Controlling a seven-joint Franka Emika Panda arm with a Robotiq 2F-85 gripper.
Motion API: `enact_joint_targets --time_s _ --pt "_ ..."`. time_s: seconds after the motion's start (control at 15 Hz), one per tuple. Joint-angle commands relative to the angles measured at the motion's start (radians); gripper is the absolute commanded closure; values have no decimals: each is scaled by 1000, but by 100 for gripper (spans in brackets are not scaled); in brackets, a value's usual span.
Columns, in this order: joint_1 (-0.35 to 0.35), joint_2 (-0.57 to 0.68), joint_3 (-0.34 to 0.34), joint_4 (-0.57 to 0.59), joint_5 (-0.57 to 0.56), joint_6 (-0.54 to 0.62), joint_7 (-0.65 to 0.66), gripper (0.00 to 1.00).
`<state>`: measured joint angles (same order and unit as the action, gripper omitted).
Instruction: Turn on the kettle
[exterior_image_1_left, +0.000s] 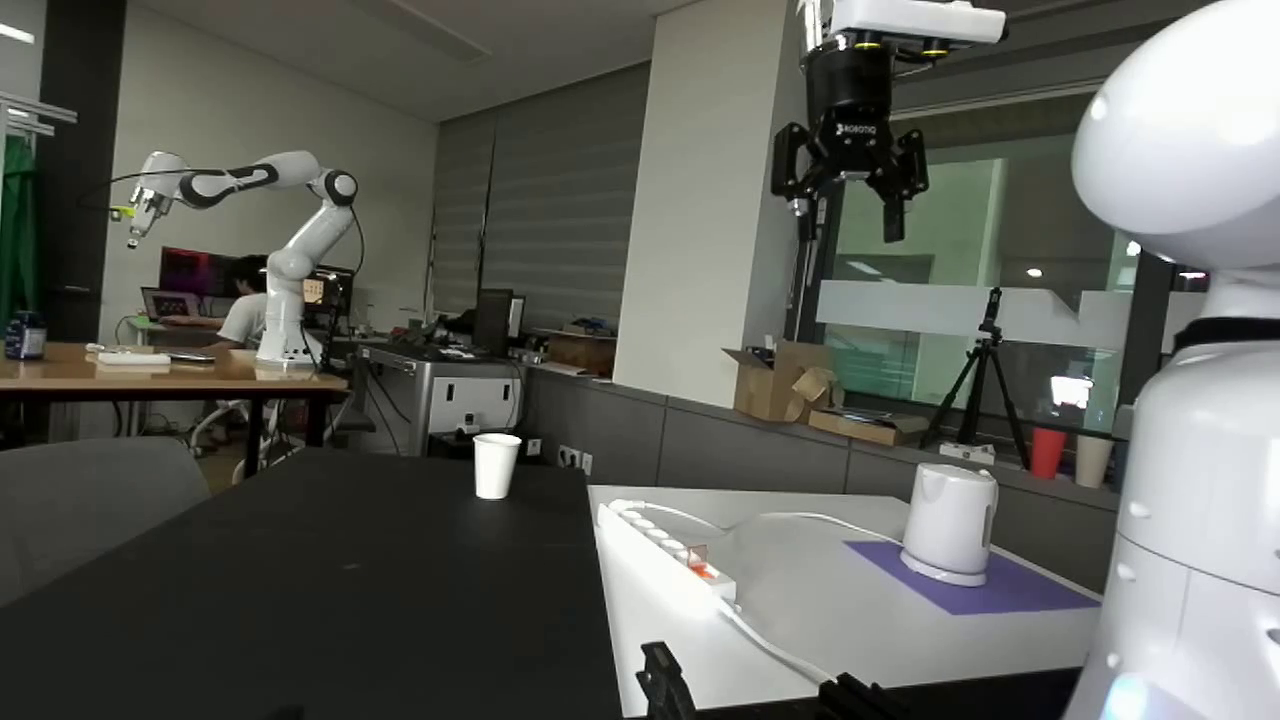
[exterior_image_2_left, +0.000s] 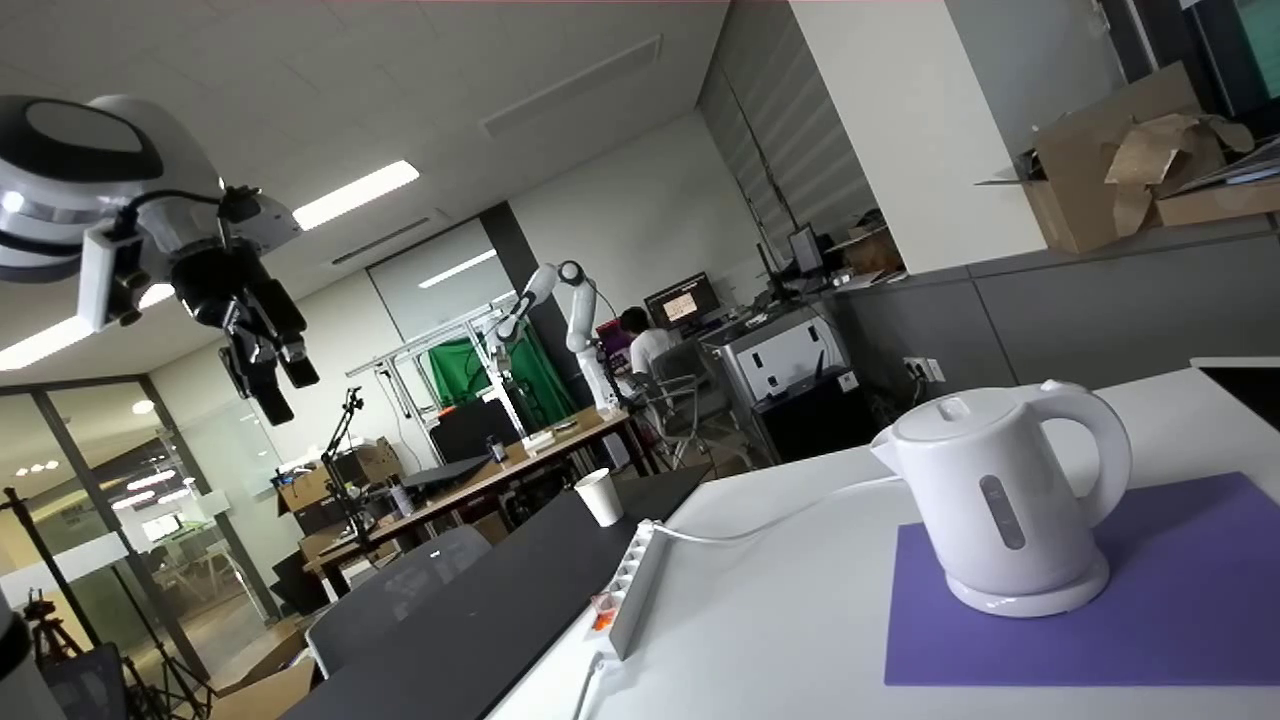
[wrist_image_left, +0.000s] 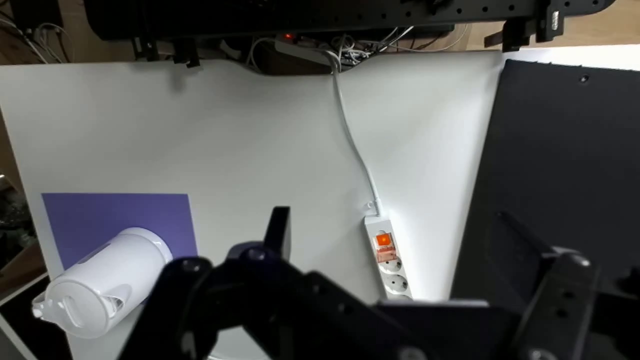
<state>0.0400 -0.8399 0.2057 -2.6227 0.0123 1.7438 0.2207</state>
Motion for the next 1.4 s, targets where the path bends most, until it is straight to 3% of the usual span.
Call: enact_joint_targets --time_s 0.0,0.33,0.67,0.8,0.87,1.33 --pt "-77 14 -76 4 -99 66 -10 0" --pt "-245 121 -236 49 -209 240 -7 0" --pt "-356 313 -347 152 -219 326 -14 0" --pt "-371 377 -374 207 -202 297 -23 0" --pt "-363 293 -361 122 -211 334 -27 0" --pt "-362 308 -362 128 -212 338 -34 0"
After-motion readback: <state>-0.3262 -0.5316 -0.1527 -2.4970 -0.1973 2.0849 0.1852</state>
